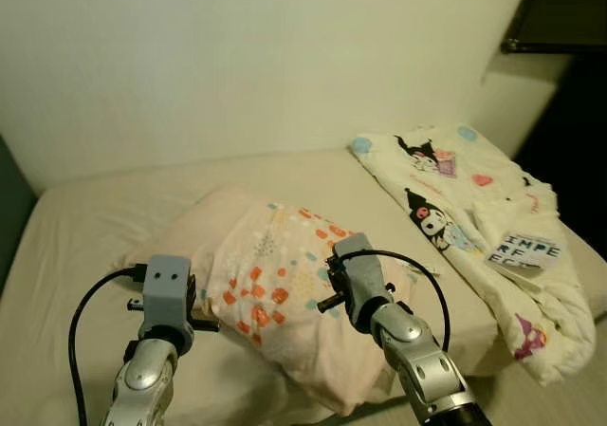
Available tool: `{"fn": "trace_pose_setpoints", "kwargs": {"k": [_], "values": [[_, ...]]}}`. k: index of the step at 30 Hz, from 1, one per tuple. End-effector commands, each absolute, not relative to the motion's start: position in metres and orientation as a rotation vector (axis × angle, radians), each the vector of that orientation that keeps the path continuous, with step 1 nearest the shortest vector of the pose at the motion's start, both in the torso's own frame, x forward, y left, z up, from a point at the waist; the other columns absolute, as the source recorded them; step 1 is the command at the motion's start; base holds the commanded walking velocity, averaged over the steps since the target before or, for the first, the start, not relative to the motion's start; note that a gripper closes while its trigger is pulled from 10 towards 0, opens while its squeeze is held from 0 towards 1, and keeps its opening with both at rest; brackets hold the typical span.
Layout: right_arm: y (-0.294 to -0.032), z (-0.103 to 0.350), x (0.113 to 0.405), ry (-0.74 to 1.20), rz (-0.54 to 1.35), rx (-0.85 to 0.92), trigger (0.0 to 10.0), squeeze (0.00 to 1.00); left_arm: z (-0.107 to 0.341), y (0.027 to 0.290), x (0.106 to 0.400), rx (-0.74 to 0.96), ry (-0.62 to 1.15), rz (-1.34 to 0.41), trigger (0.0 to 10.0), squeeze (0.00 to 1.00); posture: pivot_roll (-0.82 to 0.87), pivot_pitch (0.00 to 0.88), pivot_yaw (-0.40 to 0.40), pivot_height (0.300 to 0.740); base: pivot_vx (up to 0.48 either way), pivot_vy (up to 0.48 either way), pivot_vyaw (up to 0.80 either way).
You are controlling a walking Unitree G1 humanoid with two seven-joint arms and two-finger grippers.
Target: Clean up the room
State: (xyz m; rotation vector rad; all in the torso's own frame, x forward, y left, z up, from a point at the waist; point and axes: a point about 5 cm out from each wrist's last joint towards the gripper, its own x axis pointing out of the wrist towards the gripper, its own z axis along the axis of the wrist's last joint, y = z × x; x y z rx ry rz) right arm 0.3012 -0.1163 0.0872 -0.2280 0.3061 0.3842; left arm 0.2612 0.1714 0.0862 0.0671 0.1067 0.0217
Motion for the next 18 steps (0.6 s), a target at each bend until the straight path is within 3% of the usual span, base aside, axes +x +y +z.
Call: {"fn": "trace_pose_setpoints", "kwargs": {"k": [1, 15, 18], "values": [[-0.1177, 0.0874, 0.3015, 0.309, 0.374, -0.222, 10.0, 0.00, 0.0859, 0.1726, 0.2605, 0.082, 0.114, 0.022, 10.0, 0.00, -0.07, 0.056, -0.074, 0.740, 0.000, -0.401, 0.80], [-0.1200, 0.0863, 0.3014, 0.312, 0.358, -0.214, 10.0, 0.00, 0.0855, 0.1725, 0.2605, 0.088, 0.119, 0.019, 10.0, 0.00, -0.06, 0.052, -0.070, 0.740, 0.000, -0.399, 0.80], [-0.1213, 0.0877, 0.3025, 0.301, 0.347, -0.207, 10.0, 0.00, 0.0853, 0.1734, 0.2599, 0.090, 0.120, 0.021, 10.0, 0.00, -0.06, 0.052, -0.070, 0.740, 0.000, -0.401, 0.00]]}}
